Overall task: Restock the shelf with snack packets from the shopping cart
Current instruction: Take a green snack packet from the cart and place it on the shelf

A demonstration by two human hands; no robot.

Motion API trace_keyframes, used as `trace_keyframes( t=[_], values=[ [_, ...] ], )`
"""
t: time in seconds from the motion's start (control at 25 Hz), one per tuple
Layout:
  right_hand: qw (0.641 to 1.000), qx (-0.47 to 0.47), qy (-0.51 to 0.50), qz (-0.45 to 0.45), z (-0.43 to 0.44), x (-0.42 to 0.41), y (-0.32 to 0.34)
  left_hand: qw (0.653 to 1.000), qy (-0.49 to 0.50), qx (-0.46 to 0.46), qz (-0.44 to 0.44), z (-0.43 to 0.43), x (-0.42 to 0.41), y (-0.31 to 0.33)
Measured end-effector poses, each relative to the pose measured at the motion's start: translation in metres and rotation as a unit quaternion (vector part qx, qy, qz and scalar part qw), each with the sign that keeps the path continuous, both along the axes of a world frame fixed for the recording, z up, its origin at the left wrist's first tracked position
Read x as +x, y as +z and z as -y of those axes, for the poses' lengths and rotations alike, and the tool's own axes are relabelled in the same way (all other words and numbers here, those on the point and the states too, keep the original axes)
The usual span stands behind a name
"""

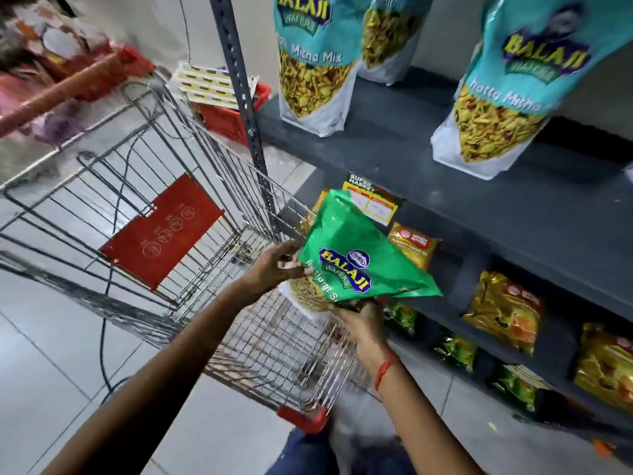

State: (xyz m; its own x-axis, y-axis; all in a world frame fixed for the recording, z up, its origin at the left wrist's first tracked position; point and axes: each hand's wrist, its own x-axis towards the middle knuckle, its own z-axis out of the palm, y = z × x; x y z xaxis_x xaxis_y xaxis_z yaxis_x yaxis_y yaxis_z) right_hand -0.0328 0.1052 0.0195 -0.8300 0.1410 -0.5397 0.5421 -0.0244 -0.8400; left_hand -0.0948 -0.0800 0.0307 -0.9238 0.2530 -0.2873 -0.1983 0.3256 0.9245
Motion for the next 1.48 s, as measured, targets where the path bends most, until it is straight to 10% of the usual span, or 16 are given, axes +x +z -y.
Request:
trace_keyframes(
  t=[0.4, 0.96, 1.48],
  values=[
    [0.948, 0.078, -0.036, -0.307, -0.196, -0.003, 0.133, 0.983, -0.041, 0.116, -0.133, -0.184, -0.014, 0.140],
    [0.953, -0.020, -0.106, -0.285, -0.464, -0.024, 0.153, 0.975, -0.158, 0.095, -0.122, -0.465, -0.062, 0.143],
    [0.979, 0.071, -0.054, -0.184, -0.504, -0.050, 0.132, 0.958, -0.264, -0.050, -0.097, -0.499, -0.094, 0.130]
  ],
)
